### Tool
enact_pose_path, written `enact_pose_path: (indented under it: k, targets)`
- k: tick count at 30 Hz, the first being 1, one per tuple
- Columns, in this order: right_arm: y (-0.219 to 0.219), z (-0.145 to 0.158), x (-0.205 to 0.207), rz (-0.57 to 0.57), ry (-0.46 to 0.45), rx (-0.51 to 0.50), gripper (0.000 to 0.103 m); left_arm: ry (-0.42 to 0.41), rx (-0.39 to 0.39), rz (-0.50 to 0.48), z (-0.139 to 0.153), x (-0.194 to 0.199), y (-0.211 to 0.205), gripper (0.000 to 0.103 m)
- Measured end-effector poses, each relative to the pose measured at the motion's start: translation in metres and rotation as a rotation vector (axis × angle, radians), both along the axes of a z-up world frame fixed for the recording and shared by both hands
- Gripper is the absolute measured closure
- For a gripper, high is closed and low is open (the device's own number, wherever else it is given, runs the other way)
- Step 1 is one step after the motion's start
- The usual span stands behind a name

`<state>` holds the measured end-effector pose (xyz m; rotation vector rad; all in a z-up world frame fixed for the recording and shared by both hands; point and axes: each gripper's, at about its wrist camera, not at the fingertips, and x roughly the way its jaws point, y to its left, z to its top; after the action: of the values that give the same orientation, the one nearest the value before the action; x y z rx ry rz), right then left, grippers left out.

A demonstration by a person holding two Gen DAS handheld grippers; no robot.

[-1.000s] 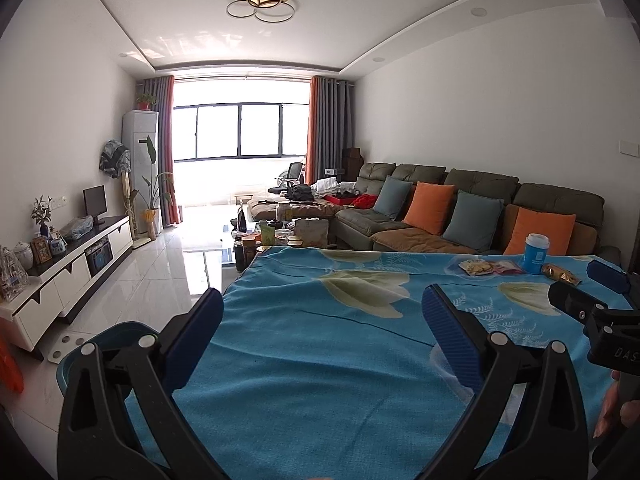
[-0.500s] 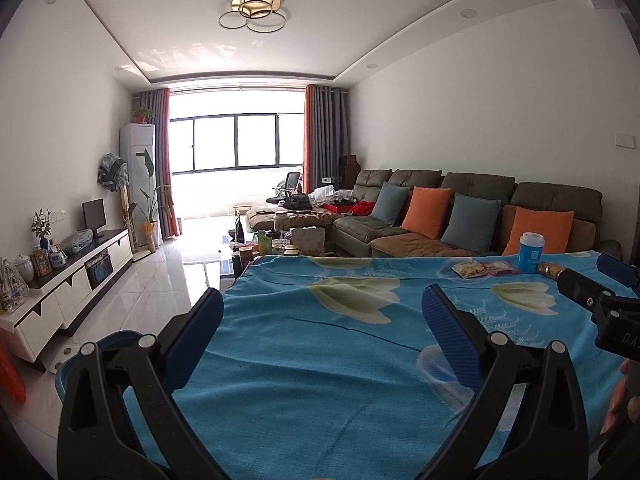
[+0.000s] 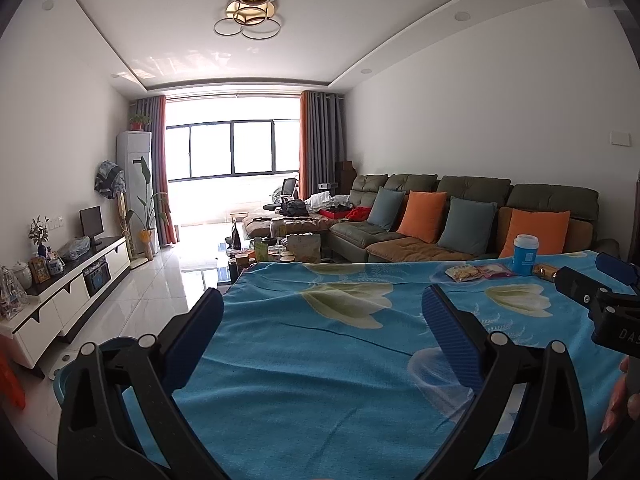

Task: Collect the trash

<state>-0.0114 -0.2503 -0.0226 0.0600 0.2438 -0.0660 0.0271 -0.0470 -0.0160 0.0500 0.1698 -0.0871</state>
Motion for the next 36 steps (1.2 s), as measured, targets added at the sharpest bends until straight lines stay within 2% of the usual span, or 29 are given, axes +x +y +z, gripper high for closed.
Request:
enact_pose_path:
  k: [36]
  targets:
    - [-0.0057, 0.005, -0.0072, -0.022, -0.023, -0.001, 0.006, -0.011, 0.003, 0.003, 0.0014, 0.0001, -0.0056, 0.005]
